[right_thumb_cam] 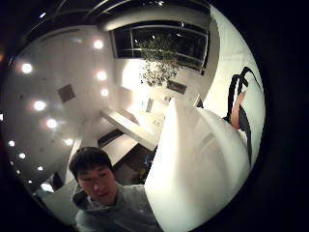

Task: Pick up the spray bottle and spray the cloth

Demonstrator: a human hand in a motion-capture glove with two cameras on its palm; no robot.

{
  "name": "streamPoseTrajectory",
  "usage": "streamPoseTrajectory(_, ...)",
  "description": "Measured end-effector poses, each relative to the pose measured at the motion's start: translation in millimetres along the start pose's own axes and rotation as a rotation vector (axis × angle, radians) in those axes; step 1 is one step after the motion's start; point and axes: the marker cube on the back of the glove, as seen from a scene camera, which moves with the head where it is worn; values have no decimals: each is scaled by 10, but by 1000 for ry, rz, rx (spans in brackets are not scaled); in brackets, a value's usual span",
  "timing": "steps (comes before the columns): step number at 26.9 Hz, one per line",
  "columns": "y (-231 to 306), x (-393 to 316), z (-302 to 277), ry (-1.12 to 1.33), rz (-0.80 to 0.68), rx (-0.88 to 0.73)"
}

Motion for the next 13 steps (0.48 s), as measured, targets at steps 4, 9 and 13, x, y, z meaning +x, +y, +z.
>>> streamPoseTrajectory(4, 137, 220, 262, 90, -13, -108)
streamPoseTrajectory(9, 114, 74, 260, 23, -13, -123)
streamPoseTrajectory(13, 208, -35, 121, 33, -12, -220)
